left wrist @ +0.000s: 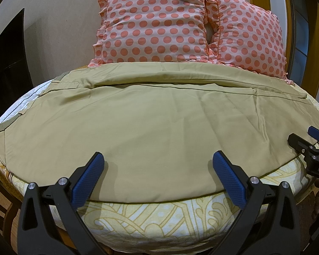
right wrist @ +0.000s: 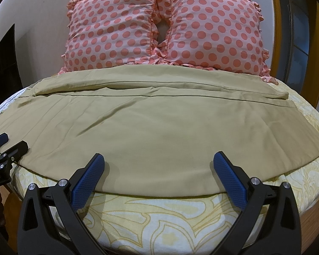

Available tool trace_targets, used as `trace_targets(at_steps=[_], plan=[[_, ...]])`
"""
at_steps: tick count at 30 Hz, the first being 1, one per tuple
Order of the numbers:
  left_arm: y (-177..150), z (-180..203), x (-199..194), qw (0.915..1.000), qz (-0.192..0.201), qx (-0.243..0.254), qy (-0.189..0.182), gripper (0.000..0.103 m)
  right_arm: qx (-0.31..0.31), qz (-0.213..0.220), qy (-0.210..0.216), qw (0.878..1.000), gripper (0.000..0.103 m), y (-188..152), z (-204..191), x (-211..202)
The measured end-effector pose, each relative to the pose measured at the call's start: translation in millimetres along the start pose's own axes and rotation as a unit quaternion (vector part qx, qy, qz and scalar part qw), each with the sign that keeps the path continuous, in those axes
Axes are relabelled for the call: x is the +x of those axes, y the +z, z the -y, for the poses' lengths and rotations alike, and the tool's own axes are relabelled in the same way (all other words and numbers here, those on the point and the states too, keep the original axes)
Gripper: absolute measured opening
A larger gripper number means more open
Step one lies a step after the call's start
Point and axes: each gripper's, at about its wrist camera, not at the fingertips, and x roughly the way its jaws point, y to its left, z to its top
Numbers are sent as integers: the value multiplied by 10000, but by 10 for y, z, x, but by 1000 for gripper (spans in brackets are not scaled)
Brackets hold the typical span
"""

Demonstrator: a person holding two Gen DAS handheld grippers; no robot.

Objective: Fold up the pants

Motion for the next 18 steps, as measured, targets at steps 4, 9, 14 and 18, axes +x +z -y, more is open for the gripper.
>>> trace_targets(at_steps=[4,9,14,18], plan=[[0,0,0,10000,4,3,-2,101,-45,-25,52,10000,102,-11,11,-19],[28,-2,-16,10000,-29,33,-36,101,-141,-175,174,9996,102,42,16,24],[178,-109,-38,9999,-110,-28,-45,101,508,-264,275,9980,102,543,490,72],[384,-209,-73,9993,225,-57,288,101,1164,-293,-326,9922,102,1158,1071,434]])
